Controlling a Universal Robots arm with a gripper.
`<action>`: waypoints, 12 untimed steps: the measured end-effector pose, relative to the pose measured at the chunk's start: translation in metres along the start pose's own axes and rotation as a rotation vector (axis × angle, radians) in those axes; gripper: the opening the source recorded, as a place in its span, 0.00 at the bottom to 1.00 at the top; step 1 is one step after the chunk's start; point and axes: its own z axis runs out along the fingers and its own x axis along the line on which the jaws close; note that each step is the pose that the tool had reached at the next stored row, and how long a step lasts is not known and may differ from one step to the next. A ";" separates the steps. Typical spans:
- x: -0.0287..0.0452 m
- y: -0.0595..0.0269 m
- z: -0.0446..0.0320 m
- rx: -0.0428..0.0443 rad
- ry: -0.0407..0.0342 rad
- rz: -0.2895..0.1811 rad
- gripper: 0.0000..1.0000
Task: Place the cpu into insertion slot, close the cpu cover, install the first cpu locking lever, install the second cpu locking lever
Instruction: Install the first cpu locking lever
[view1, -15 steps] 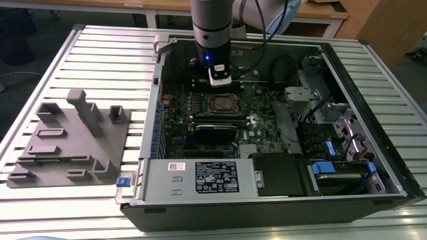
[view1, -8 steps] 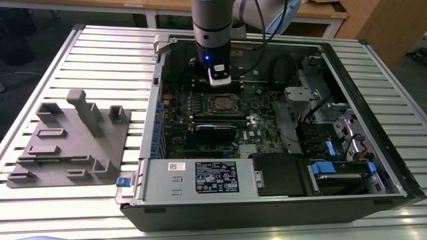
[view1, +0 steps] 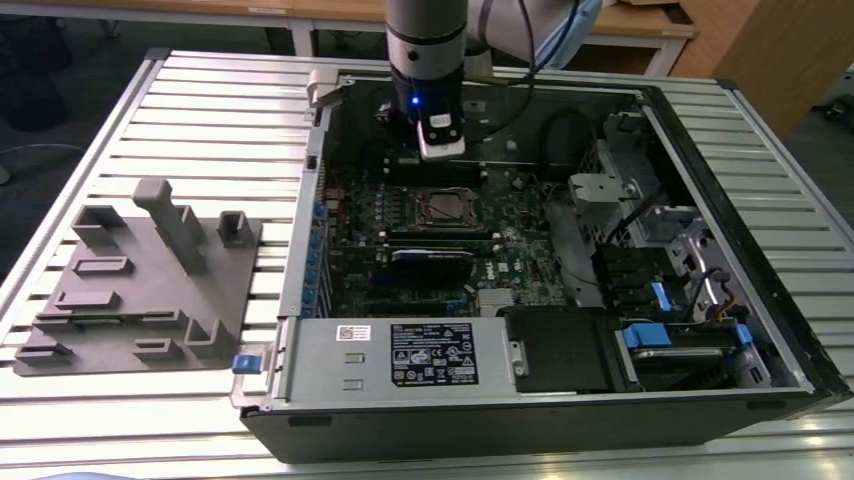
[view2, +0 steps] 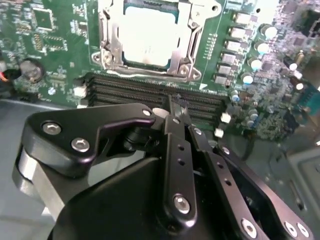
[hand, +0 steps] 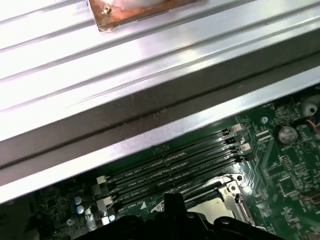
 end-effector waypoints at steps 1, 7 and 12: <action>-0.0001 0.0004 -0.0022 0.0007 0.0000 0.000 0.11; -0.0011 0.0010 -0.0045 0.0325 -0.0095 -0.003 0.11; -0.0033 0.0012 -0.0043 0.0695 -0.0208 -0.007 0.11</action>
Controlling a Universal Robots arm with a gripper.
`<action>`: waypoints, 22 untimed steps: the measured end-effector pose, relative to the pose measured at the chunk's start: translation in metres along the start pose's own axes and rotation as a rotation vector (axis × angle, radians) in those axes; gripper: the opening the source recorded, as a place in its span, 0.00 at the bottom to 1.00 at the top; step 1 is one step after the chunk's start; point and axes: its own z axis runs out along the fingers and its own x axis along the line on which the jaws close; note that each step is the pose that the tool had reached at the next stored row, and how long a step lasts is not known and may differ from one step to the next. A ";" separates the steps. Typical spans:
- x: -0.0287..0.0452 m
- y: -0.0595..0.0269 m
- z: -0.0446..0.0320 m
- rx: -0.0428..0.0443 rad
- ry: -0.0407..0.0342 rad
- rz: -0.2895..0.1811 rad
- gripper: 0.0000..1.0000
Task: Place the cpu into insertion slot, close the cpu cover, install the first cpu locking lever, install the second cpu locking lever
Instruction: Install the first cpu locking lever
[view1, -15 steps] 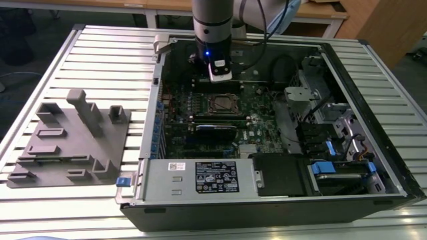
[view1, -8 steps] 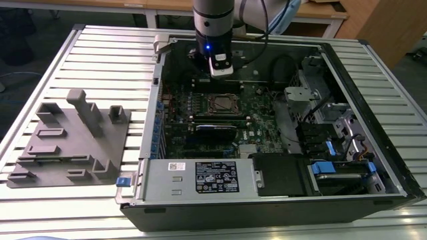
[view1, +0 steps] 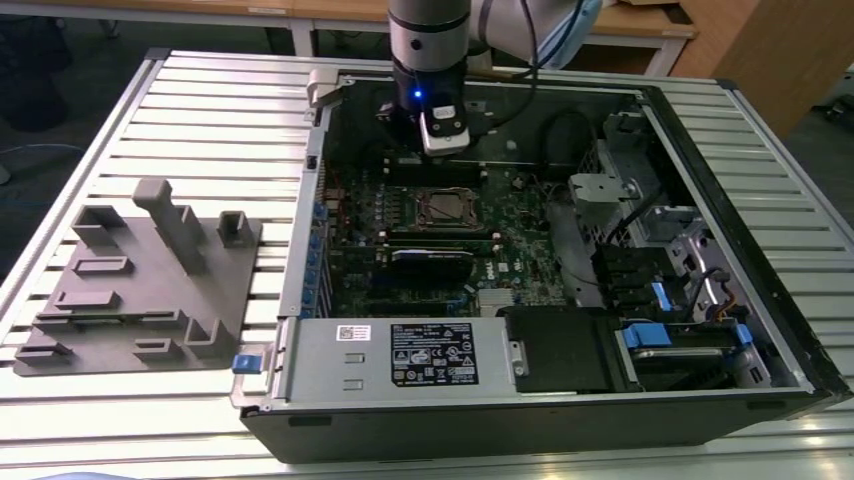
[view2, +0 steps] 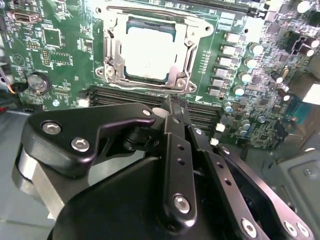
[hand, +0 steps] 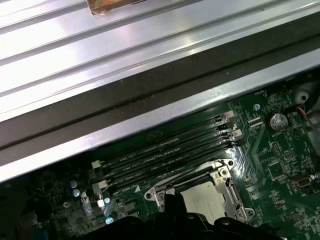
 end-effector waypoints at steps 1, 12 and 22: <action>-0.0016 0.0006 0.0001 0.0002 0.0001 0.000 0.11; -0.0171 0.0063 0.0052 -0.0027 0.0080 -0.057 0.11; -0.0195 0.0057 0.0066 0.0337 0.0116 -0.097 0.11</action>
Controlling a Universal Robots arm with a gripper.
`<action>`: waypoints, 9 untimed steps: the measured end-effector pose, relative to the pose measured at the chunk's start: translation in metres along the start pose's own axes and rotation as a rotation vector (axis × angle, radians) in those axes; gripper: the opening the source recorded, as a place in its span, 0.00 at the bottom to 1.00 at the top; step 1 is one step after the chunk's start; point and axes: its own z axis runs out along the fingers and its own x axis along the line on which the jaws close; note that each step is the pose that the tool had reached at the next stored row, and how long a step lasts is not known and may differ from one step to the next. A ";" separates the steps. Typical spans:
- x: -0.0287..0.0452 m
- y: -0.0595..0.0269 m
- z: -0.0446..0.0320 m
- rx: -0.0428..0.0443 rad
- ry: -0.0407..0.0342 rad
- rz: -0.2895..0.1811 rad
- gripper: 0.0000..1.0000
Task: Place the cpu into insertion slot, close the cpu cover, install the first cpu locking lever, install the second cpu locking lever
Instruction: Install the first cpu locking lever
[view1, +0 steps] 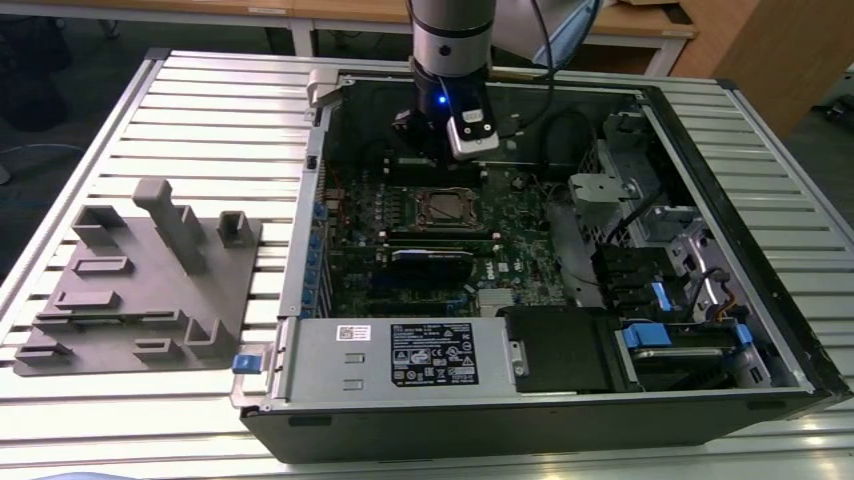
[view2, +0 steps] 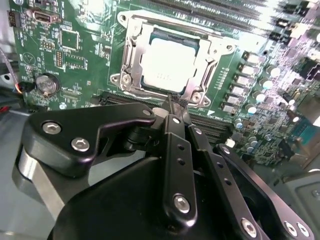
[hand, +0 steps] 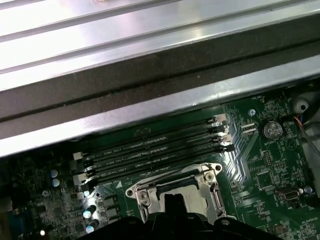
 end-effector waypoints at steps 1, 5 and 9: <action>-0.0001 -0.0001 0.0000 0.0020 -0.0005 0.000 0.11; -0.0013 -0.0032 -0.0002 0.0037 -0.0011 0.000 0.11; -0.0045 -0.0037 0.0000 0.0038 -0.0011 0.000 0.11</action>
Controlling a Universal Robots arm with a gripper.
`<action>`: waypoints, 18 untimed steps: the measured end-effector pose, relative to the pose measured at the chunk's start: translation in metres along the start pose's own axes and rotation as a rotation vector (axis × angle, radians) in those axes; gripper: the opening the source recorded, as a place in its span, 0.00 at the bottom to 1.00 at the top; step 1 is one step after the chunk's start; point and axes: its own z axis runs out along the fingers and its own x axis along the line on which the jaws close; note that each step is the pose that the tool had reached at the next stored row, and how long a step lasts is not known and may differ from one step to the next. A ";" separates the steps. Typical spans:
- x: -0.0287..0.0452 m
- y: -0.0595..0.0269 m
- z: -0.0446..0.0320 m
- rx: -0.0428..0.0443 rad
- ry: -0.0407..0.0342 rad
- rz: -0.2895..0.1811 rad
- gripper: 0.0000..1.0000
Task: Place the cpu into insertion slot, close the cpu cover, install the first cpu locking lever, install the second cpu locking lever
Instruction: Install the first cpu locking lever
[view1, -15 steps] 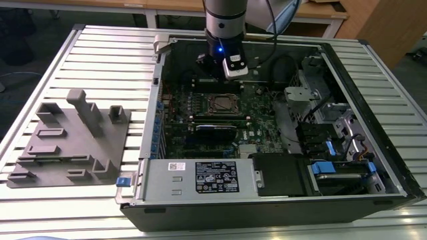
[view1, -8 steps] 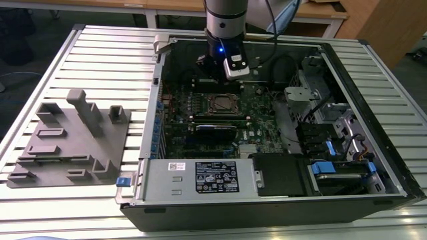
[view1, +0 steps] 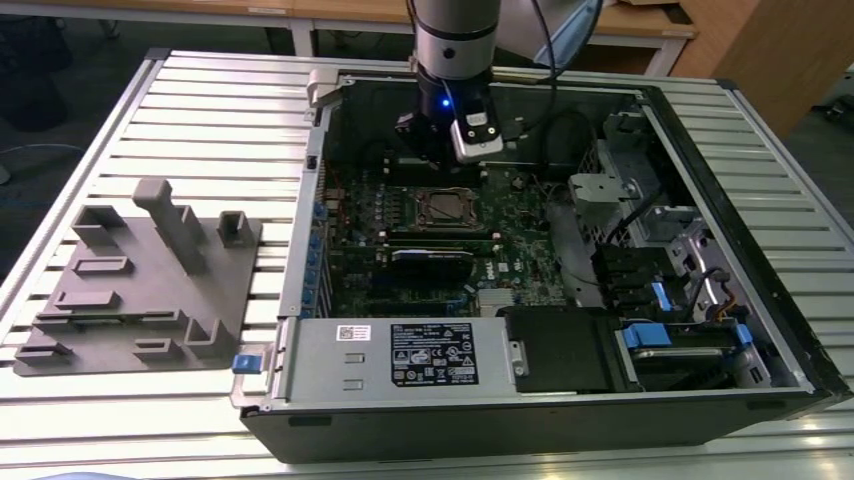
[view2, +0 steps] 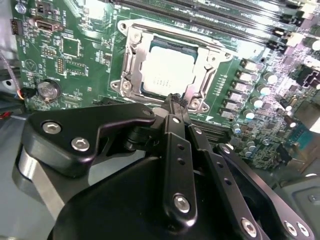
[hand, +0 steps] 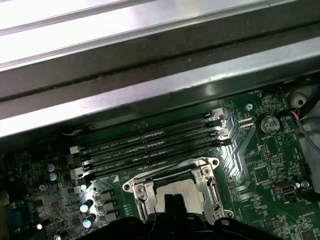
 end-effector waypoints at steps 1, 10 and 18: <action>-0.0021 0.0005 0.0001 0.0001 0.0000 0.000 0.11; -0.0104 -0.0071 0.0011 0.0018 0.0014 -0.010 0.11; -0.0116 -0.0108 0.0032 0.0035 0.0062 -0.062 0.11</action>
